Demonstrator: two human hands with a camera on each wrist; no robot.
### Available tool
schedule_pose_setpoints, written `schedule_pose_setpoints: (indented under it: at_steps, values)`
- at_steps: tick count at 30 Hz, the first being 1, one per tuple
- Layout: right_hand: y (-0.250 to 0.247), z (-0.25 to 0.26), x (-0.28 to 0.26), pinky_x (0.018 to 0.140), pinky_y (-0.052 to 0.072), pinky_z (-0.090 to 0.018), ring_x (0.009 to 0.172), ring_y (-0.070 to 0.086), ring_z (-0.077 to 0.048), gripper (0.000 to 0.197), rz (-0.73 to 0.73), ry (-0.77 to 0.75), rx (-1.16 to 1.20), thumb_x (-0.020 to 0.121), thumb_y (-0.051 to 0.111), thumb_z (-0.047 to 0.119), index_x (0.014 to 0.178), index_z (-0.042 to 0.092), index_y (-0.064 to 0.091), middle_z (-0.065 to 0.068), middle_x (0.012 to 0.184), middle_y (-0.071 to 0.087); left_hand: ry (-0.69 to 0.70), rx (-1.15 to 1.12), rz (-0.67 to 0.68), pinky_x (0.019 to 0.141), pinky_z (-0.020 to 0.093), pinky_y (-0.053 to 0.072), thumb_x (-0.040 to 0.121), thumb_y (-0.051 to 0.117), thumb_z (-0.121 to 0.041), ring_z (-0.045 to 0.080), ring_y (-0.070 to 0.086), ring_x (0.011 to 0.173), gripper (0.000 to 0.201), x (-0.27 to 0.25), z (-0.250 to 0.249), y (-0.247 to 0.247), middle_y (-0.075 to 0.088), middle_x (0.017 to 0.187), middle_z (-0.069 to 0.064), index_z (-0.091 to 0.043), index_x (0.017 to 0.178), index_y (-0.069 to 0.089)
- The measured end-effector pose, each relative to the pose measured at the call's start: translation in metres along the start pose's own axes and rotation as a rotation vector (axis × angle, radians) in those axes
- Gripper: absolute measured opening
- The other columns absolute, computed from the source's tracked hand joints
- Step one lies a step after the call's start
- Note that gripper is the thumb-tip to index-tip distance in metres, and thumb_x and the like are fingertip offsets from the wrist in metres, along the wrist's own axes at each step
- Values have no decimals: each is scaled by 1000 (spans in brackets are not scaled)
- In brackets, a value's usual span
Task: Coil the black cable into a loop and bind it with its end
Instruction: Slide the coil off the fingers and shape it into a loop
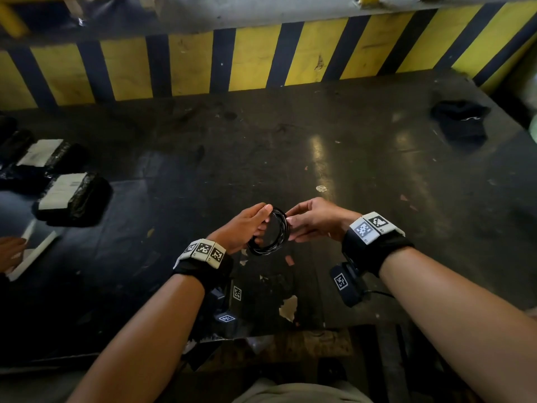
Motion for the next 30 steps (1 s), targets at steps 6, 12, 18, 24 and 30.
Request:
schedule_pose_setpoints:
  at_steps: [6, 12, 18, 24, 30]
  values:
    - [3, 7, 2, 73, 61, -30, 78, 72, -17, 14, -114, 7, -141, 100, 63, 16, 109, 7, 68, -9, 90, 74, 14, 54, -57, 63, 28, 44, 106, 41, -41, 11, 44, 65, 30, 1, -1, -4, 45, 77, -2, -17, 91, 50]
    - [10, 17, 6, 84, 63, -36, 71, 69, -13, 23, -260, -72, -102, 97, 66, 20, 115, 6, 70, -7, 88, 72, 35, 70, -116, 61, 27, 41, 107, 40, -39, 9, 42, 62, 30, -1, -8, -10, 43, 72, -5, -16, 89, 49]
    - [17, 26, 3, 68, 57, -28, 75, 72, -12, 32, -337, -131, -304, 80, 85, 37, 104, 19, 72, -1, 89, 79, 57, 74, -148, 61, 26, 41, 108, 38, -36, 10, 42, 64, 29, -8, -14, -14, 44, 75, -2, -15, 92, 49]
    - [24, 24, -1, 68, 51, -25, 82, 74, -14, 27, -381, -154, -524, 88, 77, 39, 97, 13, 78, -2, 81, 77, 49, 35, -132, 60, 27, 39, 107, 38, -37, 10, 40, 61, 30, -9, -10, -14, 42, 71, -4, -16, 90, 49]
    - [32, 11, 0, 90, 60, -41, 87, 76, -20, 36, -316, -117, -640, 97, 63, 47, 97, 14, 78, -8, 92, 80, 33, 20, -95, 57, 27, 37, 107, 39, -39, 10, 39, 57, 30, -7, -1, -11, 41, 68, -5, -16, 88, 48]
Point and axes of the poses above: each hand's wrist, its own x-axis towards the middle knuckle, its own y-axis out of the palm, z = x × y, the point moved 5 cm from there along x, towards the middle knuckle
